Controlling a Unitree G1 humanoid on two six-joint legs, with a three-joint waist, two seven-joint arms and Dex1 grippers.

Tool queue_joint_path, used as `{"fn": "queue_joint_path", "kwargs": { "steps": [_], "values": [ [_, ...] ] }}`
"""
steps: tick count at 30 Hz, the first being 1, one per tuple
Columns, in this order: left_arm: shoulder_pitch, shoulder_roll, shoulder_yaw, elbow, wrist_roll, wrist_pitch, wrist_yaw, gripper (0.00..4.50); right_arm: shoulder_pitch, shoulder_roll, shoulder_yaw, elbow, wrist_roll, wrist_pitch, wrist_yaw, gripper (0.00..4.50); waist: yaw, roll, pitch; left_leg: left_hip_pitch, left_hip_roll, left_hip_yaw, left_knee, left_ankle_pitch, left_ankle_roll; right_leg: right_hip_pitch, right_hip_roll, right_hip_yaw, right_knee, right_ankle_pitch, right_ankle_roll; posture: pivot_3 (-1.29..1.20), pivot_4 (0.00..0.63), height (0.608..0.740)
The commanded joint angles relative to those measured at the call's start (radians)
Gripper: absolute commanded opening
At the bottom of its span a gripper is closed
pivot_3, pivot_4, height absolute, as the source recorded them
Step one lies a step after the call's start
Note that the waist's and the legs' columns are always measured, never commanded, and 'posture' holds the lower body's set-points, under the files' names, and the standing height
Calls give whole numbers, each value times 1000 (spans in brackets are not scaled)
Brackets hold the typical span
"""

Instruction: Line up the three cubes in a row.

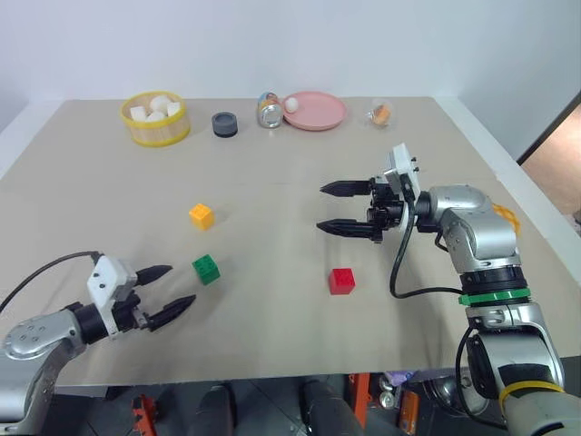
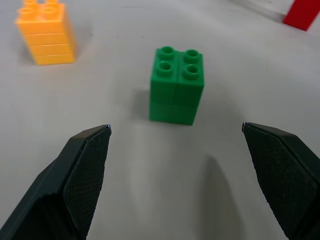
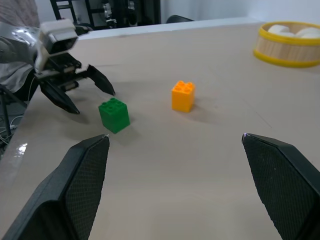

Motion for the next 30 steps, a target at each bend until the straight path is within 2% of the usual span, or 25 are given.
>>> {"fn": "queue_joint_path", "kwargs": {
  "steps": [1, 11, 30],
  "values": [
    [-46, 14, -5, 57, 18, -24, -21, 4338, -2, -17, -33, -67, 46, 34, -12, 4398, 0, 0, 0, 0, 0, 0, 0, 0, 0, 0, 0, 0, 0, 0, 0, 0, 150, 740],
    [-182, 0, -64, 181, 45, -29, -70, 4338, 44, -39, -44, -124, 65, 40, -57, 4398, 0, 0, 0, 0, 0, 0, 0, 0, 0, 0, 0, 0, 0, 2, 3, 0, 150, 740],
    [-226, -37, -130, 203, 52, -4, -81, 4338, 56, -55, -54, -132, 77, 23, -97, 4398, 0, 0, 0, -1, 0, -1, 0, 1, 1, 0, 0, 0, 0, 3, 5, 0, 150, 740]
  ]
}}
